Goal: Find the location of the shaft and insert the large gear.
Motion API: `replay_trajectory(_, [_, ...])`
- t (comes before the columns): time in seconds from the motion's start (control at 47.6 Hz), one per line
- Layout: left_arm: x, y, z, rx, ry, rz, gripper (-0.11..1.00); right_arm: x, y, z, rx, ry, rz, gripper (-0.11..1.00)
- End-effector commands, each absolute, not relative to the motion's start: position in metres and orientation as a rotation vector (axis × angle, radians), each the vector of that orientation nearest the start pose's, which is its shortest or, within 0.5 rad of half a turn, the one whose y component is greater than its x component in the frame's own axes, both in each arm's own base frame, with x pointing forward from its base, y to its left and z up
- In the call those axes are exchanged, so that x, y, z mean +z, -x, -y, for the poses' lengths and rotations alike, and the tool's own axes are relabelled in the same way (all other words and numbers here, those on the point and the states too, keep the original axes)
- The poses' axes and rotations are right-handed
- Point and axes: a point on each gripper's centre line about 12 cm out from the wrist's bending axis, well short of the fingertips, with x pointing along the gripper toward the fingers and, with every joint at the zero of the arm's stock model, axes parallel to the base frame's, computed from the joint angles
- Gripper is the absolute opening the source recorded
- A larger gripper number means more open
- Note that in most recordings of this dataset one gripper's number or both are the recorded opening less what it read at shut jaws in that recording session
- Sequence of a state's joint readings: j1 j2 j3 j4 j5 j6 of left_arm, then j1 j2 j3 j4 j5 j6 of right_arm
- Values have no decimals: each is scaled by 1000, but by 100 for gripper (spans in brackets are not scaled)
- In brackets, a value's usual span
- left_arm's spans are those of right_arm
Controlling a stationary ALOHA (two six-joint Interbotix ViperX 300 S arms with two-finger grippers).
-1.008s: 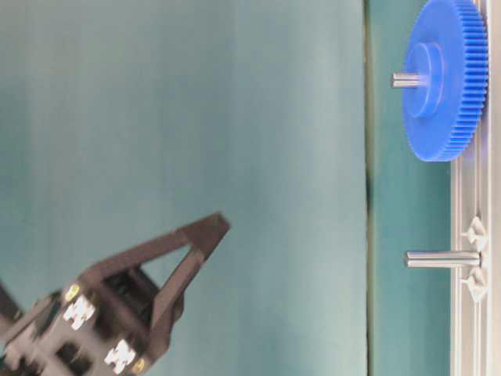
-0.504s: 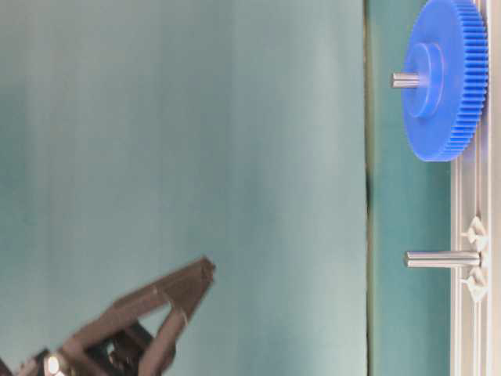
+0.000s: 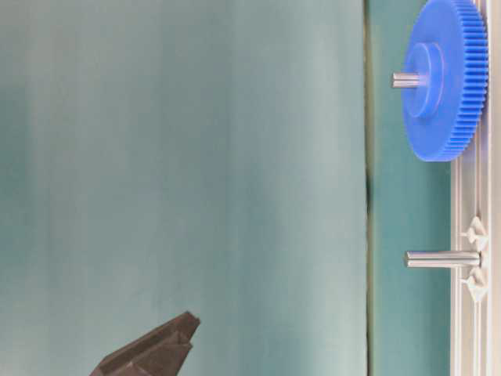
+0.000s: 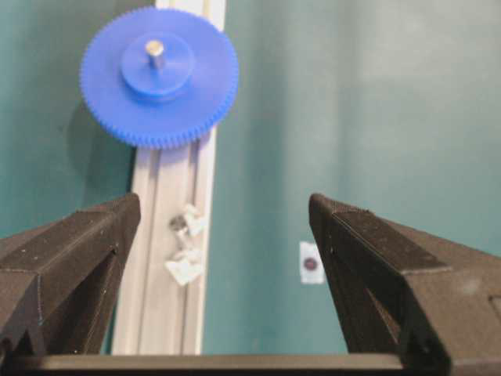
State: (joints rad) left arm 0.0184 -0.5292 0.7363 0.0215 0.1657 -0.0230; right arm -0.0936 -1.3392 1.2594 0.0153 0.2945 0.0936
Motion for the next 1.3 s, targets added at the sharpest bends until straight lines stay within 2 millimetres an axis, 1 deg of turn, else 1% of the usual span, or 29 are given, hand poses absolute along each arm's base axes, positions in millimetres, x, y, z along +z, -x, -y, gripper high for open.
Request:
replay_trajectory(0.0, [320, -302, -5, 17, 2, -321, 88, 255, -138, 13, -102, -124, -205, 3])
replay_trajectory(0.147, [316, -301, -5, 16, -6, -327, 88, 256, -138, 13, -102, -124, -200, 3])
replay_trajectory(0.504, [314, -299, -5, 15, -9, -328, 88, 253, -138, 13, -103, -126, -208, 3])
replay_trajectory(0.609, [316, -297, -4, 15, -9, -319, 88, 249, -138, 13, -103, -126, -217, 3])
replay_trajectory(1.281, [318, -294, -4, 15, -9, -308, 88, 248, -138, 13, -103, -127, -218, 3])
